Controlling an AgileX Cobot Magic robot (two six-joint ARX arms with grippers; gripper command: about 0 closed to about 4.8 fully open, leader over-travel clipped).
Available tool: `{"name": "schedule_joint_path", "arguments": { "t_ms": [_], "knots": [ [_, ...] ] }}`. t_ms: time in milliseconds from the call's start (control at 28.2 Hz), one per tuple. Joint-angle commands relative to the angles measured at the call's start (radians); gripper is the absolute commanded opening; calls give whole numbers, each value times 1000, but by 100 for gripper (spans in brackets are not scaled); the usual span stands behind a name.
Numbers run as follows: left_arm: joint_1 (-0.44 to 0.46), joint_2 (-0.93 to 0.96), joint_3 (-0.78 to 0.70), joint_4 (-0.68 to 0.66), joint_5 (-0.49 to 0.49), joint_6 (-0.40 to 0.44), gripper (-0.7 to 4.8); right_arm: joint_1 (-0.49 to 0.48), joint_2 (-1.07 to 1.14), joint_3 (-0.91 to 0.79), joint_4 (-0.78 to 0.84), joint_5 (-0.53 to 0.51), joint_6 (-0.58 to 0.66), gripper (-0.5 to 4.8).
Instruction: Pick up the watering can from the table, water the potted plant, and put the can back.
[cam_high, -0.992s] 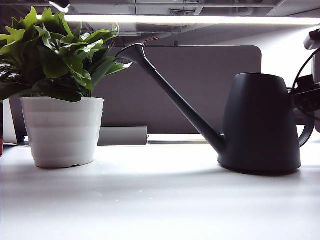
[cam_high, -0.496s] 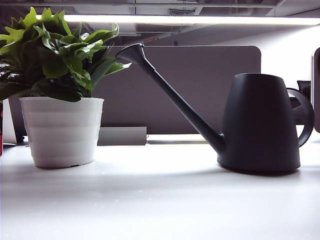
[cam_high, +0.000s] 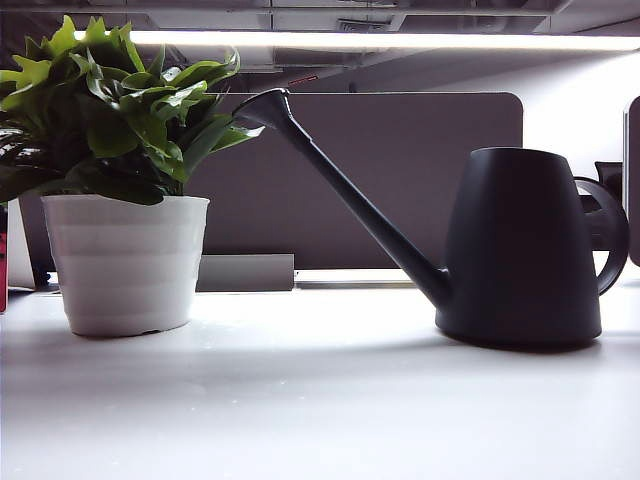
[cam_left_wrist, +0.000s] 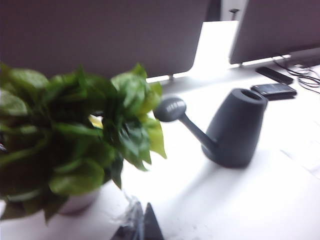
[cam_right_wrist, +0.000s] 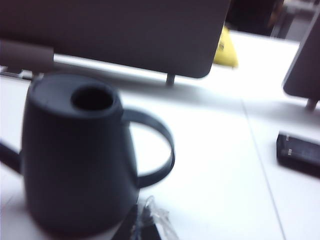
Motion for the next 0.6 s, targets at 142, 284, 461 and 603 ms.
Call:
{"name": "schedule_joint_path", "arguments": {
  "t_ms": [142,284,461,603],
  "knots": [
    [-2,-167,-168,16,61,-43,-6,1,-209,-5,-184,2,45,-1],
    [-2,-235,-281,53,78,-58,-6,-4,-289,-43,-109,3,84,-1],
    [-2,-251,-419,209,103,-119,-6,0,-296,-105,5,-64,215,-1],
    [-2,-251,-542,385,113,-119,-6,0,-298,-167,8,-82,258,-1]
  ]
}}
